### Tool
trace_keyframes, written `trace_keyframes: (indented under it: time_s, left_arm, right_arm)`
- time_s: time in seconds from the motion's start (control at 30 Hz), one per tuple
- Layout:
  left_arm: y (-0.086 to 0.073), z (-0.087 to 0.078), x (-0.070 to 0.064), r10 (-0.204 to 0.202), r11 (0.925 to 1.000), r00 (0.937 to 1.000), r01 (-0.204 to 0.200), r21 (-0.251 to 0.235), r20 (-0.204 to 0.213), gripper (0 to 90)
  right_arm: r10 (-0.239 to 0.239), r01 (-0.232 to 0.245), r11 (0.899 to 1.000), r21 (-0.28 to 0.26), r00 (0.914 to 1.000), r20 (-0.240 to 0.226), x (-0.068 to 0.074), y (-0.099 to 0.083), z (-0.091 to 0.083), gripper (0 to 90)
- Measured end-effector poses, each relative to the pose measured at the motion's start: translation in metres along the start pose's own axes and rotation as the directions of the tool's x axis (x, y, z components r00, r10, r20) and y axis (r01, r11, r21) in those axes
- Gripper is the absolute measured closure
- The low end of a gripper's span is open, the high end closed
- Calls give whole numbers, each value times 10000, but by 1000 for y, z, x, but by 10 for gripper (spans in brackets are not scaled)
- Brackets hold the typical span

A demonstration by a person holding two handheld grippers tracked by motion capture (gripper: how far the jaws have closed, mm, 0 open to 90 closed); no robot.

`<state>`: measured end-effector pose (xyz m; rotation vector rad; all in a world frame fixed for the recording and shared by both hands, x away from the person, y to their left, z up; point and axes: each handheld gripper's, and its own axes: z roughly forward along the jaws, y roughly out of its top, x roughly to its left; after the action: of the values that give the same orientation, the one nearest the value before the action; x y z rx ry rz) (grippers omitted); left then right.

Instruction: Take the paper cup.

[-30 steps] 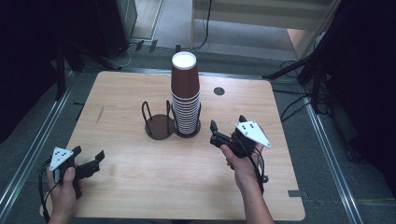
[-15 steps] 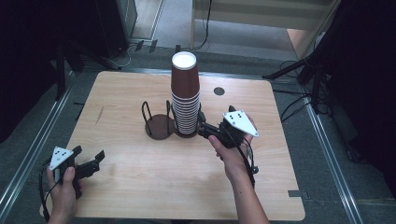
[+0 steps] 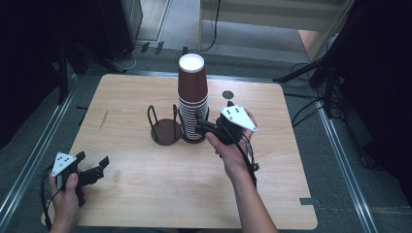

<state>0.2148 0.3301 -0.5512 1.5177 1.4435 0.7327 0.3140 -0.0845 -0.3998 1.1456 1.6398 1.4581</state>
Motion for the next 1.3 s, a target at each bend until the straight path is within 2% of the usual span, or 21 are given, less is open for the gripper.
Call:
trace_keyframes:
  time_s: [0.2, 0.8, 1.2, 1.3]
  left_arm:
    - [0, 0, 0, 4, 10000, 10000, -4, 9, 8, 86]
    - [0, 1, 0, 47, 9999, 10000, -48, 90, 81, 86]
    - [0, 1, 0, 63, 9999, 9999, -64, 109, 103, 86]
    - [0, 1, 0, 80, 9999, 9999, -81, 124, 91, 86]
  right_arm:
    - [-68, 70, 9998, -211, 9999, 81, 9, 7, 12, 31]
    - [-234, 231, 9996, -164, 9996, -154, 29, 17, 40, 35]
    - [-62, 65, 9996, -279, 9999, 124, 33, 24, 56, 50]
    - [-162, 170, 9993, -331, 9996, 233, 35, 25, 60, 51]
